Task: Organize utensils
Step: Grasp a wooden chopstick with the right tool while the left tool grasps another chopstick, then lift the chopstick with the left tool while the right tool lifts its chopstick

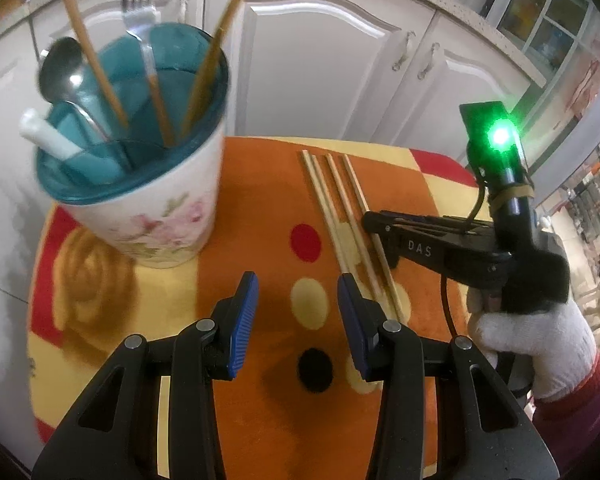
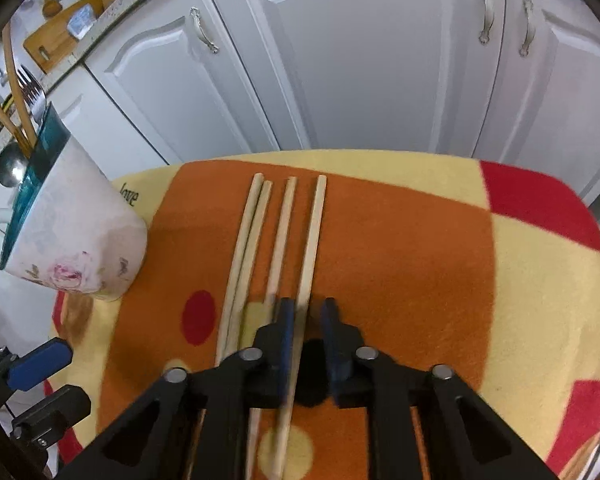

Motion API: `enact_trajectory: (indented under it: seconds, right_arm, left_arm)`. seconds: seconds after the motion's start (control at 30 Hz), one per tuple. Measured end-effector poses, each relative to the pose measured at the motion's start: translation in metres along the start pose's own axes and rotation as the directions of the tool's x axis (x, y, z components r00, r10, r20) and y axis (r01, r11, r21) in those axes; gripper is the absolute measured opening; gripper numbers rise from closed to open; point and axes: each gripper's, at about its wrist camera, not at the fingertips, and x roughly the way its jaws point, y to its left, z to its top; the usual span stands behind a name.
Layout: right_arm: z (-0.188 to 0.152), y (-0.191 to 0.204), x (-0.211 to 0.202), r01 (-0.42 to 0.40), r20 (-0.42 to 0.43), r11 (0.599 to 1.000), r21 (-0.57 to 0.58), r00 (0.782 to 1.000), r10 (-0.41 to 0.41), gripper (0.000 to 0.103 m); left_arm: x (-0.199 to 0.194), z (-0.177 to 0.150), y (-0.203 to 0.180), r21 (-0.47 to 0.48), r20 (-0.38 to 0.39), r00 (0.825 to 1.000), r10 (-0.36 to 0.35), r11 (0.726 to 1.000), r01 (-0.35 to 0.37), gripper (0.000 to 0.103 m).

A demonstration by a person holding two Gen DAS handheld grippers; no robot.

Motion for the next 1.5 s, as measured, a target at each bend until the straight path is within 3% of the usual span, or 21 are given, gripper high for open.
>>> enact_trajectory:
  seconds: [0.1,0.23,0.33,0.5,0.97,1.13,1.2,1.27,1.5]
  right_arm:
    - [-0.003,-0.008,-0.007,0.065,0.02,0.998,-0.01,0.998,-0.065,0.007]
    - [-0.014,-0.021,-0.008,-0.017,0.014,0.997,0.074,1.0,0.016,0.007]
    - [-0.016,-0.023,-0.012,-0.032,0.026,0.996,0.087,0.999,0.03,0.007]
    - [-0.016,-0.018,-0.016,-0.064,0.029,0.994,0.09,0.998,0.061,0.007]
    - [-0.01,-0.011,-0.013,-0.08,0.016,0.993,0.083,0.997,0.079,0.007]
    - [-0.004,0.0,-0.001,-0.072,-0.006,0.996,0.053,0.997,0.073,0.007]
    - [-0.002,0.002,0.006,-0.074,-0.016,0.996,0.05,0.997,0.075,0.007]
    - [0.0,0.003,0.011,-0.085,-0.004,0.995,0.05,0.996,0.086,0.007]
    - [-0.012,0.002,-0.01,-0.124,-0.004,0.991,0.046,0.992,0.124,0.006]
  left_arm:
    - [0.016,0.004,-0.003,-0.017,-0.019,0.999,-0.031,0.999,0.031,0.04]
    - [0.04,0.013,-0.01,-0.022,-0.043,0.997,-0.056,0.998,0.055,0.039]
    - [0.056,0.018,-0.017,-0.01,-0.058,0.997,-0.051,0.999,0.051,0.034]
    - [0.079,0.02,-0.022,0.011,-0.094,0.996,0.006,1.0,-0.005,0.03]
    - [0.086,0.024,-0.015,-0.016,-0.077,0.997,0.014,1.0,-0.015,0.03]
    - [0.089,0.024,-0.026,0.047,-0.062,0.997,0.051,0.998,-0.049,0.029]
    - [0.089,0.025,-0.019,0.016,-0.062,0.998,0.032,0.999,-0.031,0.025]
    - [0.089,0.026,-0.016,-0.008,-0.071,0.997,-0.003,1.0,0.003,0.009]
    - [0.071,0.011,-0.012,-0.011,-0.097,0.994,-0.051,0.999,0.05,0.004]
